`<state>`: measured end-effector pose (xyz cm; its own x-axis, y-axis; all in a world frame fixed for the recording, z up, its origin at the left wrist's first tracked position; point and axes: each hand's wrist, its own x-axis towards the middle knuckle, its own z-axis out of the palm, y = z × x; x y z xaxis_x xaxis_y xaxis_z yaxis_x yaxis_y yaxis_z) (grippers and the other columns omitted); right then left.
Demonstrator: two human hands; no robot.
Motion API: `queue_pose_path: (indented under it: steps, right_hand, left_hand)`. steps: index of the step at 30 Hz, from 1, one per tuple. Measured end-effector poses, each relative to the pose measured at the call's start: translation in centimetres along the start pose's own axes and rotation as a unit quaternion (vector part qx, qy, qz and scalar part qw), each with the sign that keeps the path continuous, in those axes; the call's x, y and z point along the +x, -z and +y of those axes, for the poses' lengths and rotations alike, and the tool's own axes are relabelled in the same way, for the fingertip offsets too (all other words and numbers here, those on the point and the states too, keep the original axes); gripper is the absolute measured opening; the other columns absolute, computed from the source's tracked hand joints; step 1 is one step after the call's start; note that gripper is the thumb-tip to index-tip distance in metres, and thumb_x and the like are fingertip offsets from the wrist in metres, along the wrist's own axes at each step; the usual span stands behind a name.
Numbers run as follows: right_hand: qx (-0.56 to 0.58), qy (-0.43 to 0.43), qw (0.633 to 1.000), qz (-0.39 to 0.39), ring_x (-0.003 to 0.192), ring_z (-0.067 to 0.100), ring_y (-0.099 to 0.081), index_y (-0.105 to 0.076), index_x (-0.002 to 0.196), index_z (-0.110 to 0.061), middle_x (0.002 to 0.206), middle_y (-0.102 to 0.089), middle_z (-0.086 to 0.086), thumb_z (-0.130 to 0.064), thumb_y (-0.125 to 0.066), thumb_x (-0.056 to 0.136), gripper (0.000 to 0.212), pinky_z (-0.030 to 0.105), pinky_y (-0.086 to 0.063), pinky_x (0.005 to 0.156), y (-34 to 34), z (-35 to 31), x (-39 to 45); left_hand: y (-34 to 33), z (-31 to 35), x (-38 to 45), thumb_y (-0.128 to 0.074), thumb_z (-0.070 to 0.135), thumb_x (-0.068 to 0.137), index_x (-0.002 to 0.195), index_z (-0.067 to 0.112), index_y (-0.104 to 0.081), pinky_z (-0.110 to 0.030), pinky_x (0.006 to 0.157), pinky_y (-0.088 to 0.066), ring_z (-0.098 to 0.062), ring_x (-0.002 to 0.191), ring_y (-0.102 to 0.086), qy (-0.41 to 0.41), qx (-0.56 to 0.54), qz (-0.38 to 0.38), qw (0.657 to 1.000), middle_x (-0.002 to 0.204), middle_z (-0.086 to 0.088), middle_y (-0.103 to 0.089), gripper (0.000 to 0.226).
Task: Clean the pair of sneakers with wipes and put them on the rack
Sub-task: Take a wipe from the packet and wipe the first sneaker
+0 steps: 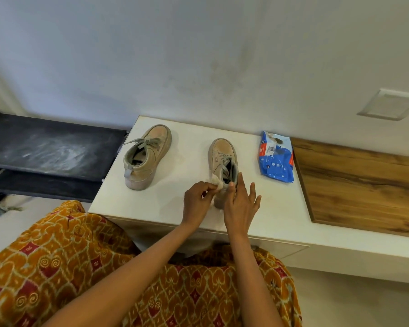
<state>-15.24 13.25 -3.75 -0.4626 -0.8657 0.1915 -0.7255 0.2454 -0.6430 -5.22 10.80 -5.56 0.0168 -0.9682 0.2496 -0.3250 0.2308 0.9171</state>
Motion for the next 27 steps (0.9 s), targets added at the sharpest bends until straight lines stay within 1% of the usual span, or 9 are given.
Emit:
queue_pose_path:
  steps: [2,6,9,11,14,17,20,24,27]
  right_hand:
    - [-0.004,-0.004,1.0,-0.004,0.145,0.021,-0.014,-0.033,0.144,-0.024,0.145,-0.043,0.003,-0.049,-0.016,0.094,0.059,0.045,-0.002,0.117,0.0,0.0,0.1]
    - [-0.003,-0.004,1.0,-0.003,0.144,0.021,-0.015,-0.035,0.144,-0.023,0.143,-0.046,0.003,-0.05,-0.015,0.094,0.06,0.045,-0.003,0.117,0.1,0.1,0.1]
    - [0.003,-0.005,1.0,-0.005,0.144,0.021,-0.015,-0.035,0.144,-0.024,0.143,-0.045,0.002,-0.052,-0.015,0.093,0.061,0.045,-0.003,0.117,0.0,0.3,0.4]
    - [0.013,-0.005,1.0,-0.006,0.144,0.021,-0.016,-0.036,0.143,-0.025,0.144,-0.044,0.002,-0.052,-0.015,0.093,0.061,0.045,-0.002,0.117,-0.1,0.4,0.5]
    - [0.012,-0.001,1.0,-0.001,0.144,0.022,-0.018,-0.037,0.143,-0.024,0.145,-0.044,0.003,-0.052,-0.015,0.092,0.062,0.045,-0.003,0.117,-0.1,0.3,0.4]
    - [0.01,0.001,1.0,0.0,0.143,0.022,-0.019,-0.037,0.143,-0.023,0.144,-0.044,0.002,-0.051,-0.015,0.092,0.062,0.046,-0.005,0.116,-0.3,0.2,0.3]
    - [0.009,0.001,1.0,-0.002,0.143,0.022,-0.019,-0.036,0.143,-0.024,0.144,-0.045,0.002,-0.05,-0.014,0.093,0.06,0.046,-0.007,0.116,-0.1,0.1,0.1]
    - [0.029,-0.002,1.0,-0.012,0.143,0.022,-0.018,-0.035,0.143,-0.026,0.144,-0.044,0.001,-0.051,-0.014,0.092,0.061,0.047,-0.007,0.116,0.3,0.1,0.0]
    - [0.069,-0.011,0.997,-0.036,0.143,0.021,-0.018,-0.034,0.144,-0.027,0.147,-0.04,0.002,-0.048,-0.02,0.097,0.053,0.046,-0.01,0.117,0.7,0.1,0.1]
  left_hand:
    - [0.3,0.0,0.1,-0.066,0.012,0.085,0.095,0.012,-0.071,-0.016,0.07,-0.05,-0.007,0.08,-0.061,-0.012,0.017,-0.015,1.0,0.092,-0.001,-0.069,0.011]
    - [0.5,1.2,3.8,-0.064,0.012,0.087,0.093,0.006,-0.069,-0.01,0.068,-0.043,-0.014,0.081,-0.061,0.071,-0.001,0.083,0.994,0.094,-0.007,-0.068,0.01]
    - [-0.4,1.9,6.9,-0.063,0.013,0.087,0.1,0.004,-0.071,-0.017,0.077,-0.044,-0.021,0.092,-0.065,0.109,0.013,0.02,0.994,0.1,-0.011,-0.071,0.018]
    - [-0.8,2.4,7.4,-0.062,0.014,0.087,0.102,0.006,-0.072,-0.013,0.078,-0.043,-0.021,0.095,-0.065,0.094,0.034,-0.008,0.995,0.102,-0.01,-0.071,0.019]
    - [-0.7,2.5,5.5,-0.062,0.012,0.088,0.102,0.006,-0.072,-0.002,0.074,-0.041,-0.019,0.09,-0.065,0.019,0.047,0.004,0.999,0.101,-0.011,-0.07,0.018]
    - [-0.3,2.1,2.4,-0.063,0.009,0.087,0.099,0.007,-0.072,-0.004,0.076,-0.045,-0.005,0.084,-0.061,-0.034,0.024,0.005,0.999,0.098,-0.005,-0.069,0.015]
    - [-0.2,2.1,0.6,-0.061,0.004,0.087,0.095,0.009,-0.072,-0.004,0.073,-0.046,0.004,0.079,-0.059,-0.027,0.002,0.024,0.999,0.092,0.0,-0.067,0.014]
    - [-0.2,2.6,-0.3,-0.06,0.002,0.087,0.092,0.007,-0.071,-0.005,0.07,-0.045,-0.001,0.076,-0.06,-0.002,-0.003,0.021,1.0,0.088,0.001,-0.065,0.013]
    - [0.7,2.5,0.1,-0.06,0.005,0.088,0.097,0.006,-0.071,-0.008,0.073,-0.047,-0.007,0.081,-0.061,-0.038,0.044,-0.027,0.998,0.092,0.0,-0.065,0.014]
